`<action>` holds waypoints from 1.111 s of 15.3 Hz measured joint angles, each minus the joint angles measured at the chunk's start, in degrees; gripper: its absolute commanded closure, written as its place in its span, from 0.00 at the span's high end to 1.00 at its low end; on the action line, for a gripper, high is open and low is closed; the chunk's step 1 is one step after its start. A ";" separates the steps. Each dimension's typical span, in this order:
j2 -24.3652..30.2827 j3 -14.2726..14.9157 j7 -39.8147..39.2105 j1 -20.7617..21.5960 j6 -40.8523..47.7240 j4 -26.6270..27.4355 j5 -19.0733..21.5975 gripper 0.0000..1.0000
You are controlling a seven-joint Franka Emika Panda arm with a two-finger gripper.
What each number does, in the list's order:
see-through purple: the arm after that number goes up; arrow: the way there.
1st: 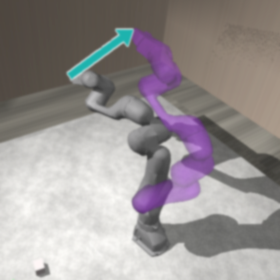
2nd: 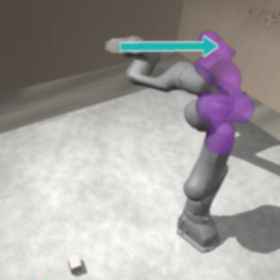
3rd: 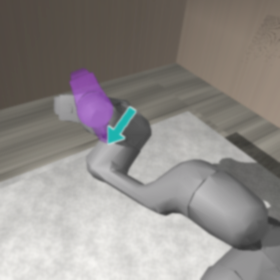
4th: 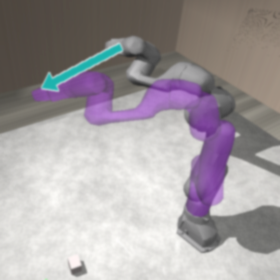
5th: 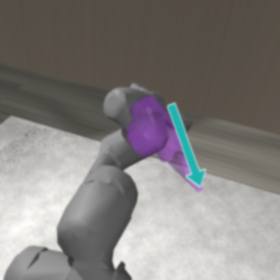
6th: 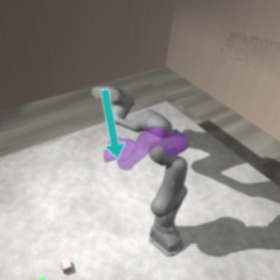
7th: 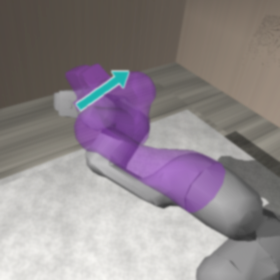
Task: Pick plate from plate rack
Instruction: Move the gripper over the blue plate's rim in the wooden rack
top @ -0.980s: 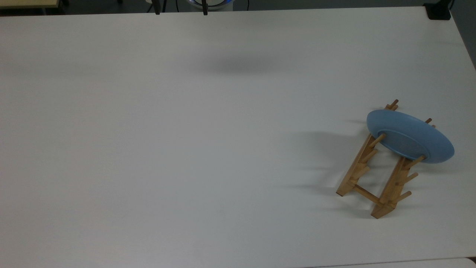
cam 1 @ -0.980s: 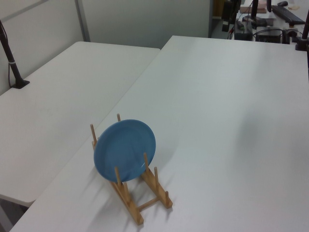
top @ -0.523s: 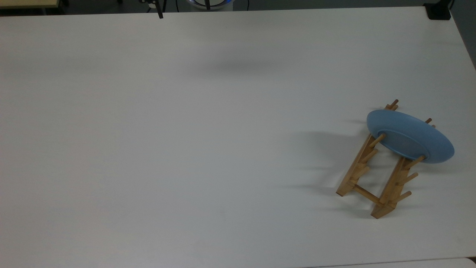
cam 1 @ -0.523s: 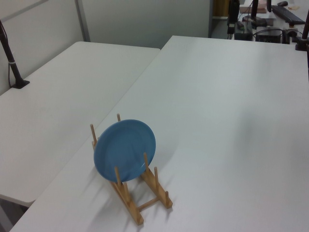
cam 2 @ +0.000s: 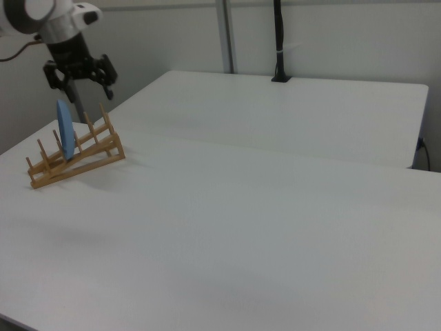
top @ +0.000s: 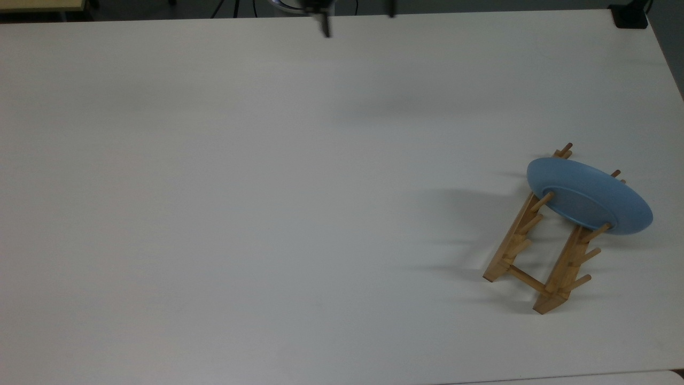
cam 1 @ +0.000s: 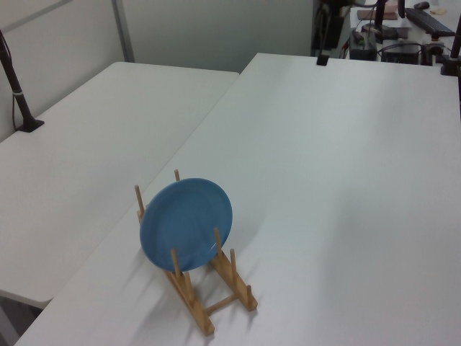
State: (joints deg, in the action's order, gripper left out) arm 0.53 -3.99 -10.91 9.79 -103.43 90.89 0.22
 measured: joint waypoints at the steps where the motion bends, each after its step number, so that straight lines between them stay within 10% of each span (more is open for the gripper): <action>1: -0.33 -0.10 1.17 1.87 -2.26 -0.01 -1.14 1.00; 10: -11.73 -0.83 30.71 17.77 -22.87 -0.70 -28.12 1.00; 17: -19.32 -6.36 53.54 19.30 -27.08 -2.32 -46.00 0.82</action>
State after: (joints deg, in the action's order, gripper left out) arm -18.79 -10.35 42.62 29.08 -130.51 88.57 -45.78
